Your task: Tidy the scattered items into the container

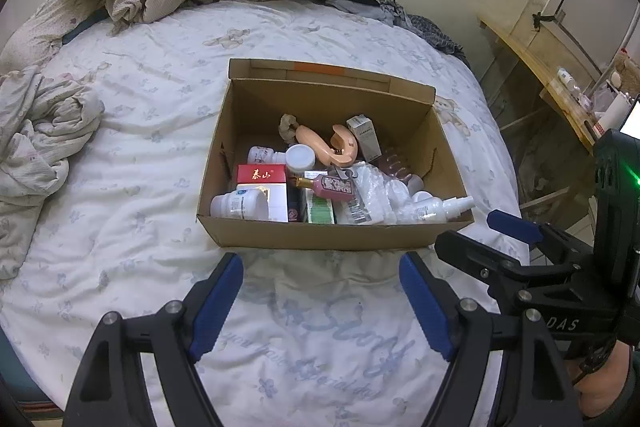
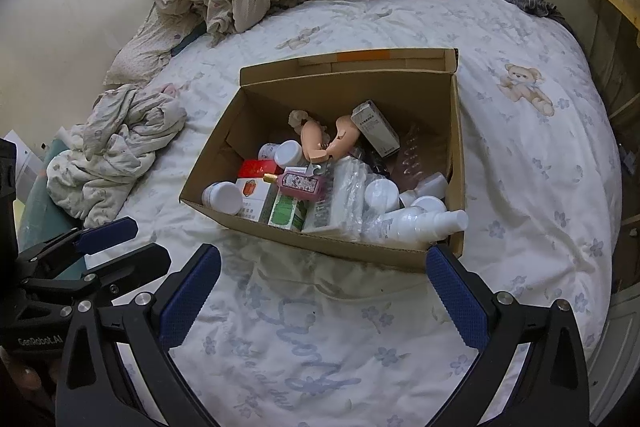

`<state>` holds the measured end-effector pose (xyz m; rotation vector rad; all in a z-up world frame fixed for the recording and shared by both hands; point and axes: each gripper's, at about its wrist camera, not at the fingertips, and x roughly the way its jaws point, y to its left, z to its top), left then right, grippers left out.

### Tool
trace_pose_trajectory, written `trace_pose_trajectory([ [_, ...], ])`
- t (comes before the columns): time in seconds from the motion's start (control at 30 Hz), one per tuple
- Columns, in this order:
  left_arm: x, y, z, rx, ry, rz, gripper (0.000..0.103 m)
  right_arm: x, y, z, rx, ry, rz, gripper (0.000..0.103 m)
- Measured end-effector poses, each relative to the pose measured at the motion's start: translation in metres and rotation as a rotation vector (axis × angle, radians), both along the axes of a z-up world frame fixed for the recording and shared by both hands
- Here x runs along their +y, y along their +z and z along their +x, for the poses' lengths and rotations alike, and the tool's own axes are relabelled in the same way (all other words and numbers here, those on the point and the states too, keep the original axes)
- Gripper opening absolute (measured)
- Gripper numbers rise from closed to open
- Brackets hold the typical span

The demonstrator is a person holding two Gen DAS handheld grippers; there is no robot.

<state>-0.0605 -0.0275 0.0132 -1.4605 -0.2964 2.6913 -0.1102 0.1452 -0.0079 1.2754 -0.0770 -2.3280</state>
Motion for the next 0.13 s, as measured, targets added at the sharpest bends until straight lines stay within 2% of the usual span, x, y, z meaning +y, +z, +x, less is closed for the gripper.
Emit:
trace_pose_trajectory([
  [0.13,-0.0023,0.0004,0.0014,0.015,0.004,0.017,0.081,-0.0016,-0.0008,0.0006,0.000,0.007,0.004,0.103],
])
